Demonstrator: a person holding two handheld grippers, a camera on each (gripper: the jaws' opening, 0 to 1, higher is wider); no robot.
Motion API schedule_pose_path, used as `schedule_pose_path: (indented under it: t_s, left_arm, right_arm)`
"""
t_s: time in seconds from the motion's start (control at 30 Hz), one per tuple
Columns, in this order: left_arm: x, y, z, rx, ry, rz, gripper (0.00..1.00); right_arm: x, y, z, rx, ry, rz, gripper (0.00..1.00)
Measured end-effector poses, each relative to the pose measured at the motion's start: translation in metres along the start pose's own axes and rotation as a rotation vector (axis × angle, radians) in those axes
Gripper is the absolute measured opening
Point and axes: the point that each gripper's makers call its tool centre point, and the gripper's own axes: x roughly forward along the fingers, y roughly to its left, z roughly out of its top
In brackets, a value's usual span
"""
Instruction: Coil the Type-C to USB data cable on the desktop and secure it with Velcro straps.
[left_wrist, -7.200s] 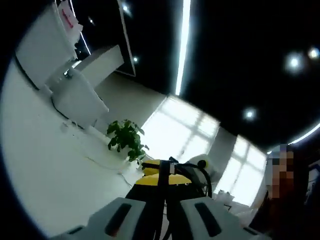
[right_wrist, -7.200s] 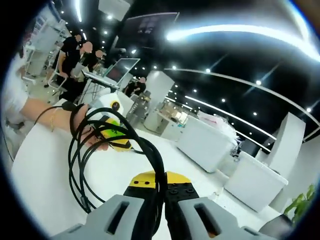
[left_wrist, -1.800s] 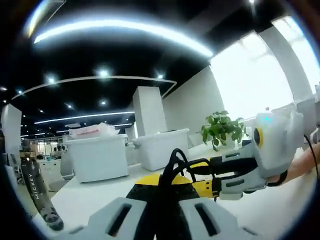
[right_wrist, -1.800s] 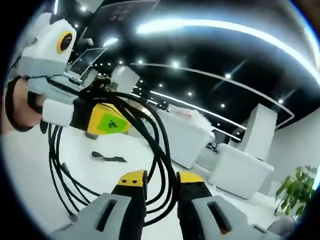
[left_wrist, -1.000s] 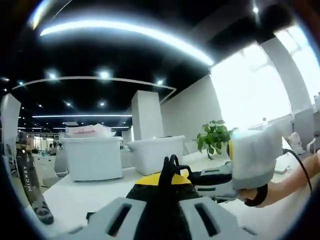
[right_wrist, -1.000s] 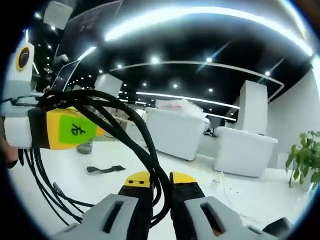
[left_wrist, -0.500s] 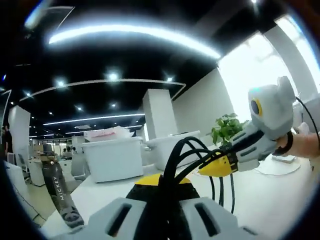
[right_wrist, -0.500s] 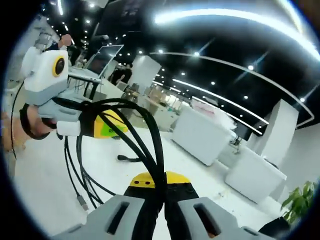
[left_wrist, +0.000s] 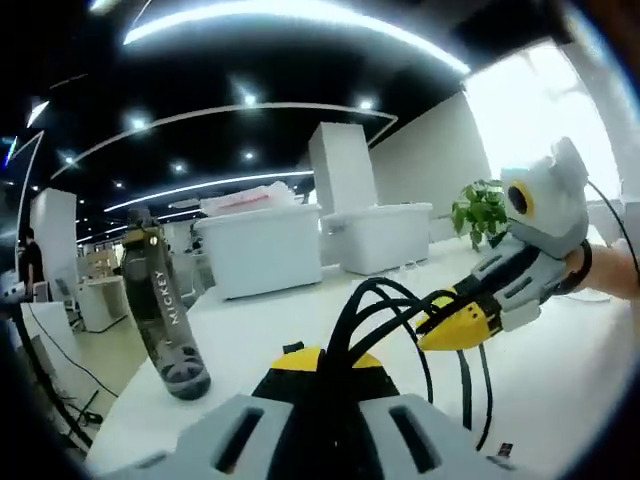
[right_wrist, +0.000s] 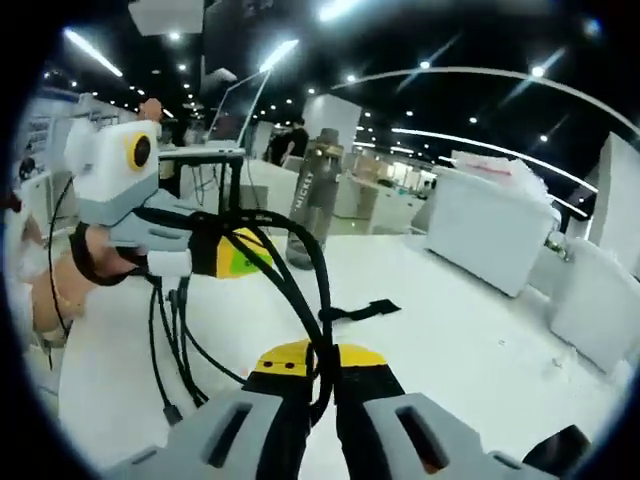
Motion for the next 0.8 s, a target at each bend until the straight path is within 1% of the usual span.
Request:
schedule_pose_path:
  t_s: [0.03,0.07,0.1,0.13,0.17,0.23,0.3,0.33,0.37,0.4,0.47,0.53,0.57,0.6,0.63,0.67,0.8]
  left_arm:
    - [0.001,0.008,-0.005,-0.019,0.008,0.006,0.02]
    - [0.002,0.015,-0.01,-0.047,0.015,0.016,0.02]
    - [0.002,0.022,-0.014,-0.066,0.017,0.021,0.02]
    - [0.001,0.028,-0.016,-0.083,0.011,0.025,0.02]
    - [0.0,0.031,-0.017,-0.094,0.007,0.027,0.02]
    - [-0.004,0.037,-0.017,-0.113,-0.003,0.032,0.02]
    - [-0.007,0.04,-0.016,-0.112,-0.011,0.039,0.02]
    - [-0.009,0.042,-0.016,-0.108,-0.014,0.043,0.02]
    - [-0.01,0.045,-0.017,-0.109,-0.016,0.047,0.02]
    - [-0.013,0.047,-0.017,-0.113,-0.021,0.048,0.02]
    - [-0.016,0.049,-0.015,-0.115,-0.039,0.048,0.02]
    - [-0.019,0.052,-0.011,-0.109,-0.054,0.056,0.02]
    - [-0.021,0.053,-0.008,-0.104,-0.069,0.062,0.02]
    - [-0.021,0.053,-0.006,-0.101,-0.074,0.063,0.02]
    - [-0.022,0.054,-0.006,-0.101,-0.077,0.064,0.02]
    - [-0.022,0.055,-0.005,-0.103,-0.082,0.067,0.02]
    - [-0.023,0.054,-0.005,-0.117,-0.09,0.064,0.02]
  right_arm:
    - [-0.003,0.004,0.01,0.038,-0.057,0.041,0.16]
    - [-0.007,0.004,0.022,0.1,-0.127,0.065,0.16]
    - [-0.013,0.0,0.031,0.151,-0.177,0.073,0.16]
    - [-0.016,-0.006,0.039,0.143,-0.228,0.083,0.16]
    - [-0.017,-0.016,0.045,0.124,-0.259,0.064,0.16]
    - [-0.004,-0.038,0.036,-0.013,-0.234,0.004,0.19]
    - [0.019,-0.051,0.015,-0.175,-0.164,-0.038,0.24]
    - [0.031,-0.056,0.003,-0.235,-0.124,-0.05,0.24]
    - [0.045,-0.057,-0.008,-0.292,-0.097,-0.039,0.24]
    - [0.056,-0.055,-0.016,-0.333,-0.088,-0.028,0.25]
    - [0.076,-0.051,-0.028,-0.41,-0.067,-0.013,0.24]
    - [0.093,-0.043,-0.031,-0.458,-0.074,0.01,0.24]
    - [0.1,-0.04,-0.031,-0.482,-0.068,0.014,0.24]
    - [0.104,-0.038,-0.031,-0.483,-0.07,0.019,0.24]
    - [0.113,-0.034,-0.032,-0.516,-0.061,0.04,0.24]
    - [0.118,-0.033,-0.033,-0.524,-0.049,0.045,0.24]
    - [0.134,-0.027,-0.036,-0.601,-0.029,0.079,0.23]
